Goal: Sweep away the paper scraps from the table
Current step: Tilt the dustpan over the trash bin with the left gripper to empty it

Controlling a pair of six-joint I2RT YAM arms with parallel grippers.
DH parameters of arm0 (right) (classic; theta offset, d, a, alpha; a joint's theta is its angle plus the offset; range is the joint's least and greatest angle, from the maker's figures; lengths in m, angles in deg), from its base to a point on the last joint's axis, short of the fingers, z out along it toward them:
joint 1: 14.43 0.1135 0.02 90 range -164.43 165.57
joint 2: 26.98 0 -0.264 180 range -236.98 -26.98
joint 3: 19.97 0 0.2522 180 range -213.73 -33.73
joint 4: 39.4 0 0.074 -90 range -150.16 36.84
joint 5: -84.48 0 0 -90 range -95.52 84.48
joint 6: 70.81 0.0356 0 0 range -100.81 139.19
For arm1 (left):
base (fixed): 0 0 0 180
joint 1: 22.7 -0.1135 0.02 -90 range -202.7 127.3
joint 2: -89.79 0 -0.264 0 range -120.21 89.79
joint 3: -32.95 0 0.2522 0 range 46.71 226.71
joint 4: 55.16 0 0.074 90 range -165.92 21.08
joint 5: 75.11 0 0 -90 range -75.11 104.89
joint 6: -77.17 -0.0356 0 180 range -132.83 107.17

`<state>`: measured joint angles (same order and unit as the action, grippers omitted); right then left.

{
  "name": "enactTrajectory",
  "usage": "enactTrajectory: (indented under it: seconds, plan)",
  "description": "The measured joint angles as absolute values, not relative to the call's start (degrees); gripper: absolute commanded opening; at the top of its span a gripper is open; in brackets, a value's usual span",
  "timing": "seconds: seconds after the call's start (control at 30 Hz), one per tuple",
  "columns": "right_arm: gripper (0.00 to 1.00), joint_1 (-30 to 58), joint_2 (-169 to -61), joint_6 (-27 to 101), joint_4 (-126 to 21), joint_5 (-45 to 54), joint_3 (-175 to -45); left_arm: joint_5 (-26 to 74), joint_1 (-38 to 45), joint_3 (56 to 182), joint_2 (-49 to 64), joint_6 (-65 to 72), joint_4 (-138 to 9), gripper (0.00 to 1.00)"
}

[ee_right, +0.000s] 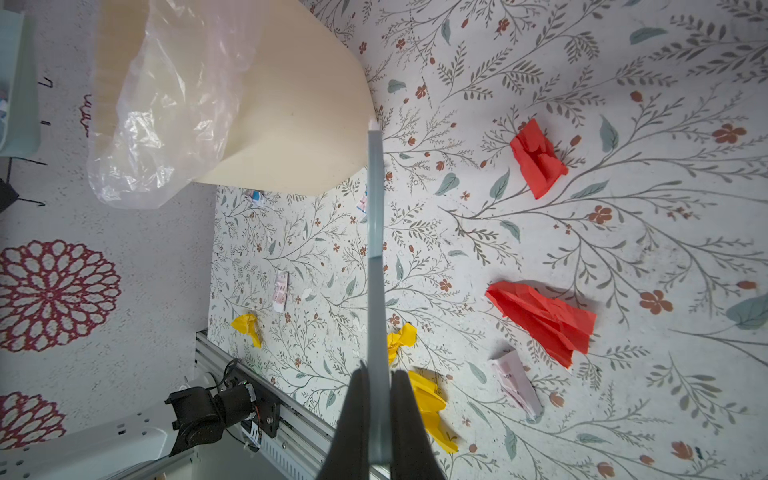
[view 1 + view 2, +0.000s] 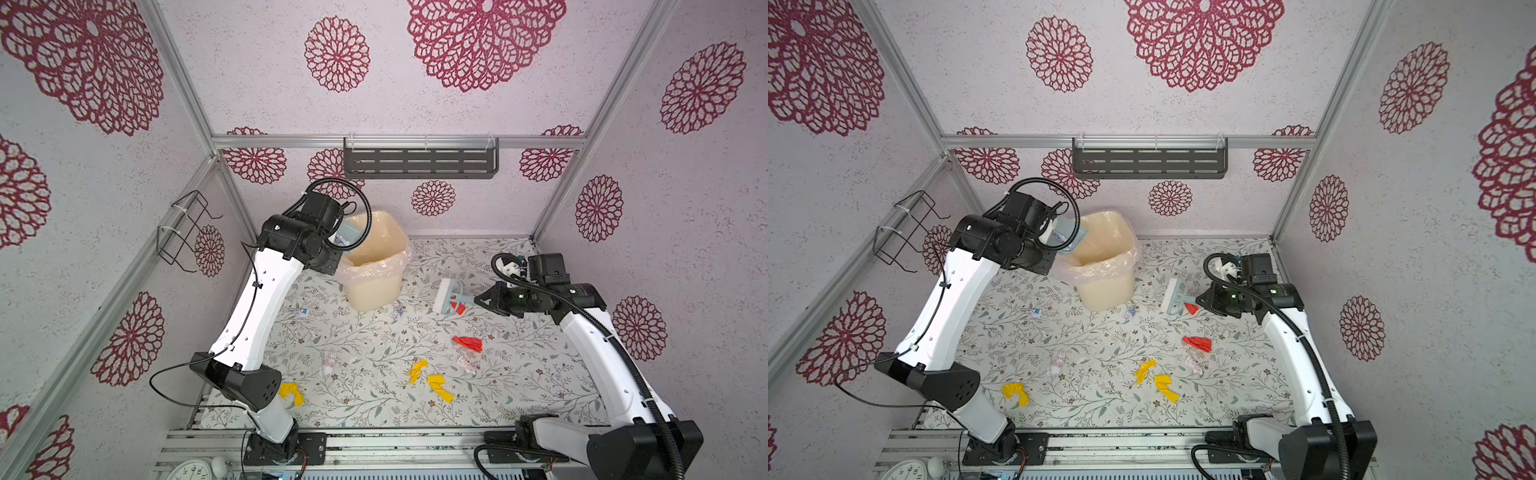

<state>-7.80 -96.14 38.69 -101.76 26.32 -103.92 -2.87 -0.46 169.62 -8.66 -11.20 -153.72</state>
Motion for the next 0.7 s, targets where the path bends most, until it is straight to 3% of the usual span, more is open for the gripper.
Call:
enactTrajectory:
  seconds: [0.7]
  plan:
    - [0.0,-7.91,-99.16,36.77,-104.39,27.08,-107.46,-26.28,8.24,169.88,-15.15,-29.45,-149.22,0.0]
